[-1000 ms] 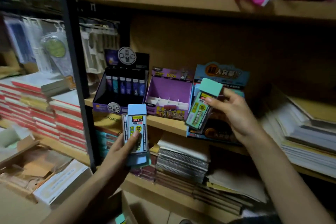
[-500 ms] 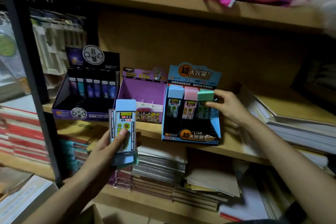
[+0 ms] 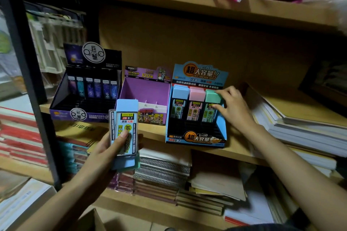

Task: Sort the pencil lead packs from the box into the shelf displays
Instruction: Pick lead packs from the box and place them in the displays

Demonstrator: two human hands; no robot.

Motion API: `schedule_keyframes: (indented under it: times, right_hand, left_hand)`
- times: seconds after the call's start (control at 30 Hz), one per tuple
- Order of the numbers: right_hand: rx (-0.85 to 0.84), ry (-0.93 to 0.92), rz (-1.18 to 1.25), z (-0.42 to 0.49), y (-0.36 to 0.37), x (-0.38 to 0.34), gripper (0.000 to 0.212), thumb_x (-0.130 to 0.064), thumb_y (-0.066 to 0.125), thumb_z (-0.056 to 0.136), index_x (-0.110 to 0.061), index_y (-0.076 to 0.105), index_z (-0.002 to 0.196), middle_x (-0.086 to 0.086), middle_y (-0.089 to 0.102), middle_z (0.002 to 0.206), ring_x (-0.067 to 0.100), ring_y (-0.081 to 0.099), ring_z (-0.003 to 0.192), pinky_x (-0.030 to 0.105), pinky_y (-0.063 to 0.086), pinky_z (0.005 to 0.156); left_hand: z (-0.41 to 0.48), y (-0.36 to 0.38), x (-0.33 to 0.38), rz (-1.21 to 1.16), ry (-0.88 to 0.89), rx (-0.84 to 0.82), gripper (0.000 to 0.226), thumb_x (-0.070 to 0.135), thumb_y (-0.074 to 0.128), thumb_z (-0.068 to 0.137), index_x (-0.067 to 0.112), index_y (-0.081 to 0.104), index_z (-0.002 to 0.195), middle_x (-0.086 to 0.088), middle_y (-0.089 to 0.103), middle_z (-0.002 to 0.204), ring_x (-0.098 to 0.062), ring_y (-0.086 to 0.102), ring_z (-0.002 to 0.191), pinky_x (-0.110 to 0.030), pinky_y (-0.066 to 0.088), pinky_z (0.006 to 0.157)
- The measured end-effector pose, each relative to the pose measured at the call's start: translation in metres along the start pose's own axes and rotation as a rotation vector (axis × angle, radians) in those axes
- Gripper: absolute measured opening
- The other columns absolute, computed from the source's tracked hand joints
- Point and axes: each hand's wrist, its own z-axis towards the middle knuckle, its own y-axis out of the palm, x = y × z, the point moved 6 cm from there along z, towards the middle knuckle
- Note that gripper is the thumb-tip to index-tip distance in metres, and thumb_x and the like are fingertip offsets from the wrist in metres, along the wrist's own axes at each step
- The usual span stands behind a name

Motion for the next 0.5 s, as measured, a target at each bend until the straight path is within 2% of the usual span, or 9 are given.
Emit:
schedule_keyframes:
  times: [0.13, 0.23, 0.27, 0.33, 0.4, 0.43, 0.5]
  right_hand:
    - [0.001, -0.023, -0.253, -0.011, 0.003, -0.007, 0.054, -0.029, 0.054, 0.093, -0.011, 0.038, 0.142, 0.012, 0.047, 0.124, 0.028, 0.044, 0.112, 0.038, 0.043, 0.087]
    - [0.037, 0.041, -0.256, -0.017, -0.01, -0.022, 0.052, -0.028, 0.049, 0.096, -0.014, 0.035, 0.144, 0.011, 0.044, 0.131, 0.027, 0.041, 0.117, 0.039, 0.038, 0.094]
    - [0.072, 0.059, -0.168, -0.02, -0.015, -0.033, 0.049, -0.025, 0.05, 0.095, -0.014, 0.038, 0.142, 0.009, 0.044, 0.13, 0.026, 0.041, 0.117, 0.037, 0.038, 0.094]
    - [0.078, 0.094, 0.187, -0.031, -0.018, -0.064, 0.035, -0.021, 0.052, 0.094, -0.014, 0.053, 0.128, 0.005, 0.052, 0.119, 0.019, 0.048, 0.109, 0.03, 0.04, 0.09]
    - [-0.118, 0.127, 0.646, -0.049, -0.005, -0.109, 0.012, -0.024, 0.053, 0.094, -0.022, 0.064, 0.1, -0.006, 0.061, 0.097, 0.006, 0.056, 0.09, 0.022, 0.041, 0.077]
    - [-0.264, 0.142, 0.825, -0.06, 0.006, -0.134, 0.011, -0.03, 0.053, 0.094, -0.028, 0.063, 0.091, -0.011, 0.063, 0.09, 0.001, 0.057, 0.082, 0.02, 0.042, 0.071]
    - [-0.511, 0.199, 1.047, -0.081, 0.028, -0.173, 0.019, -0.044, 0.051, 0.092, -0.03, 0.062, 0.088, -0.013, 0.064, 0.087, 0.0, 0.059, 0.079, 0.018, 0.047, 0.066]
  left_hand:
    - [0.0, 0.002, -0.002, -0.003, -0.008, -0.014, 0.033, 0.032, 0.058, 0.078, 0.019, 0.063, 0.107, -0.009, 0.073, 0.09, -0.016, 0.07, 0.072, -0.029, 0.058, 0.056]
    - [-0.001, 0.003, -0.003, -0.011, -0.014, -0.023, 0.033, 0.033, 0.057, 0.078, 0.018, 0.063, 0.107, -0.01, 0.073, 0.088, -0.017, 0.07, 0.07, -0.029, 0.058, 0.056]
    - [-0.001, 0.003, -0.003, -0.011, -0.013, -0.022, 0.033, 0.034, 0.058, 0.078, 0.018, 0.063, 0.106, -0.01, 0.073, 0.088, -0.018, 0.07, 0.071, -0.03, 0.058, 0.056]
    - [-0.002, 0.004, -0.004, -0.014, -0.016, -0.025, 0.033, 0.035, 0.059, 0.077, 0.019, 0.064, 0.106, -0.011, 0.073, 0.09, -0.019, 0.071, 0.073, -0.03, 0.057, 0.055]
    - [-0.002, 0.006, -0.006, -0.013, -0.024, -0.035, 0.035, 0.036, 0.059, 0.077, 0.019, 0.064, 0.107, -0.012, 0.073, 0.093, -0.021, 0.072, 0.076, -0.03, 0.057, 0.056]
    - [-0.002, 0.007, -0.007, -0.009, -0.024, -0.035, 0.035, 0.036, 0.059, 0.077, 0.018, 0.064, 0.108, -0.013, 0.073, 0.094, -0.022, 0.072, 0.078, -0.031, 0.057, 0.057]
    - [-0.003, 0.009, -0.008, 0.014, -0.015, -0.04, 0.033, 0.036, 0.059, 0.078, 0.02, 0.066, 0.106, -0.012, 0.073, 0.098, -0.023, 0.071, 0.082, -0.03, 0.057, 0.059]
